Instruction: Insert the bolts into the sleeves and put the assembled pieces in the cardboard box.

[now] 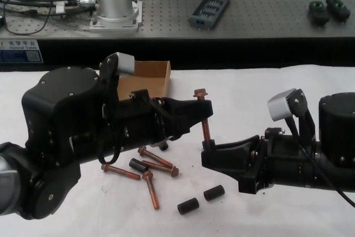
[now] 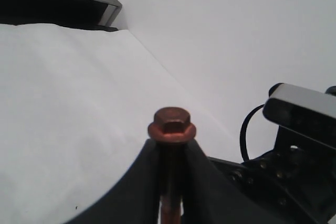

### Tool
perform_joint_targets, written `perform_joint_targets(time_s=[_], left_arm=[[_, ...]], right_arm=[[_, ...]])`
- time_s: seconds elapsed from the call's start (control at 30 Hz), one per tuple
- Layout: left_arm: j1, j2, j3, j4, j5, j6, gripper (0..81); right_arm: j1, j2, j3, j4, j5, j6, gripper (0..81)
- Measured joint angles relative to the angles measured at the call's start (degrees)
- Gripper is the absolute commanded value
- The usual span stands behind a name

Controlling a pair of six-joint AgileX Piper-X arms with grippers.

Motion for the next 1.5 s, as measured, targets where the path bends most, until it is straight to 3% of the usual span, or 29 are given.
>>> perform_joint_targets(time_s=[0.67,1.1,1.17,1.33,1.5], left_arm=[[0.0,0.0,-0.2,1.1,1.1,-2.0,0.6],[0.0,0.0,-0.6,8.6,5.3,-2.1,1.1],[0.0,0.0,-0.6,7.9,5.6,-1.0,8.8],[0.0,0.0,-0.6,7.3,6.0,-0.4,42.2],[0.9,0.0,-0.6,8.7,7.8,-2.8,43.1]], right_arm=[[0.0,0.1,0.0,-2.9,0.3,2.5,5.0],[0.2,0.5,0.1,-2.3,-0.1,3.2,5.0],[0.2,0.5,0.1,-2.6,-0.1,3.2,5.0],[0.2,0.5,0.1,-2.9,0.2,3.2,5.0],[0.2,0.5,0.1,-3.0,0.2,3.1,5.0]])
